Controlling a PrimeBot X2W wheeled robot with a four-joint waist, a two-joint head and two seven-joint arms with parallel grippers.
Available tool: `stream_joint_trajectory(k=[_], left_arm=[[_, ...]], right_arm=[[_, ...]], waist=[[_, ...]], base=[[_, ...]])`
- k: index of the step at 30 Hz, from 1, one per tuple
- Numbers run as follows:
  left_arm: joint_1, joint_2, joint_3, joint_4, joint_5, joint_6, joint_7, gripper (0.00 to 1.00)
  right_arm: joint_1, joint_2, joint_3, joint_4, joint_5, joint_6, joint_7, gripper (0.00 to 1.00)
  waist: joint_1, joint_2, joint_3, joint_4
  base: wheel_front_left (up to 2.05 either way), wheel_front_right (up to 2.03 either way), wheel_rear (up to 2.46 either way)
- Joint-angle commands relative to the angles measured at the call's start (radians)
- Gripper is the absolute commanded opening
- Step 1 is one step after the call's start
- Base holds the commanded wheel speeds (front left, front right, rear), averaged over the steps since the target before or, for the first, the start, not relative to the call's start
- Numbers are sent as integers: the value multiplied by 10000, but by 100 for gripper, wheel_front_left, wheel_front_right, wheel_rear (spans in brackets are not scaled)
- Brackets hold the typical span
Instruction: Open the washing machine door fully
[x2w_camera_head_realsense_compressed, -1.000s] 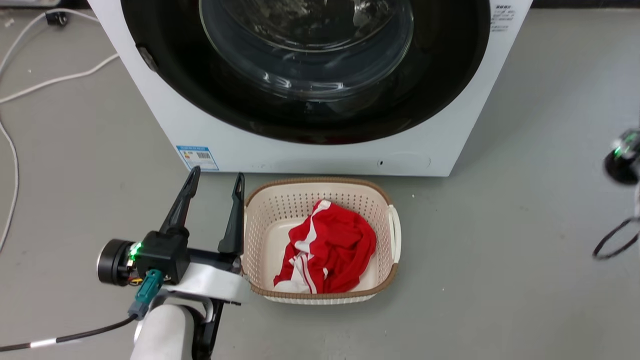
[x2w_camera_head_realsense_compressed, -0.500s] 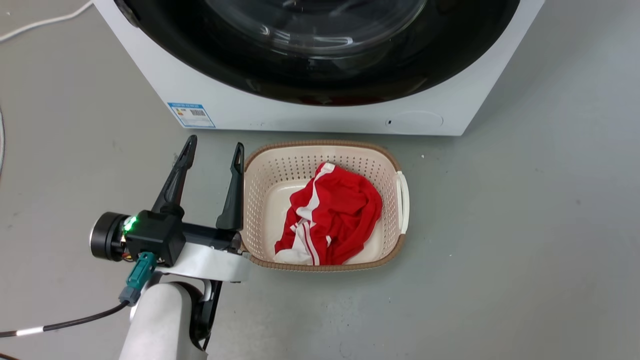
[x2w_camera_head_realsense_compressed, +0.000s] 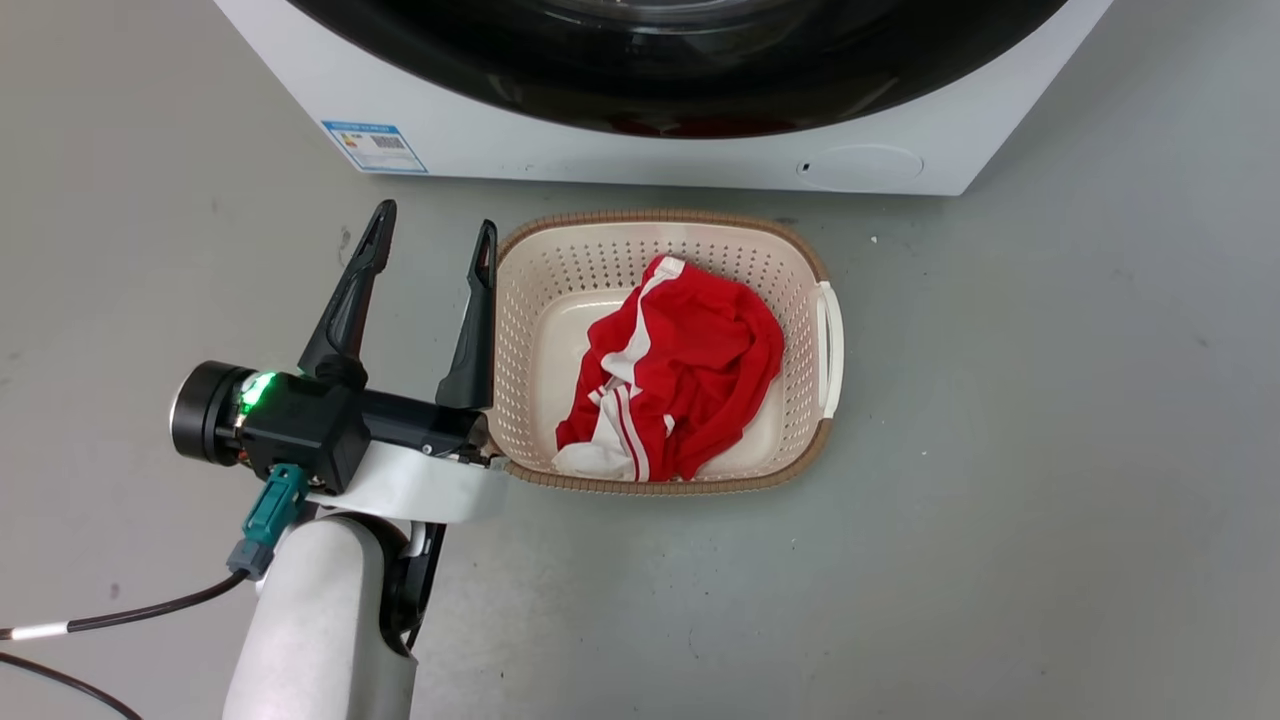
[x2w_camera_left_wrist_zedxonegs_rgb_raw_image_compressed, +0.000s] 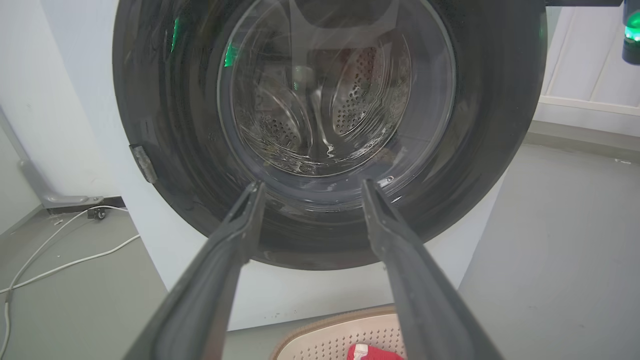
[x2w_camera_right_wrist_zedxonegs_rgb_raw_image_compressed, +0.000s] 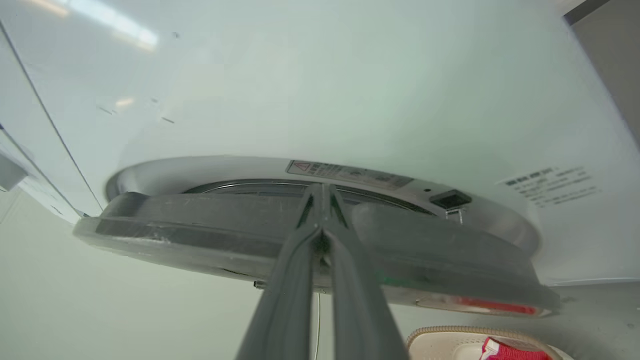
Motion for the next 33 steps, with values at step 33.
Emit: stream_joint_trajectory(k=[33], left_arm=[[56, -50, 5, 349, -30, -55, -25, 100]], right_arm=[[1931, 385, -208, -2055, 1470, 0, 4848, 0]], waist=[[-1, 0, -440, -226]], base=[[0, 0, 0]])
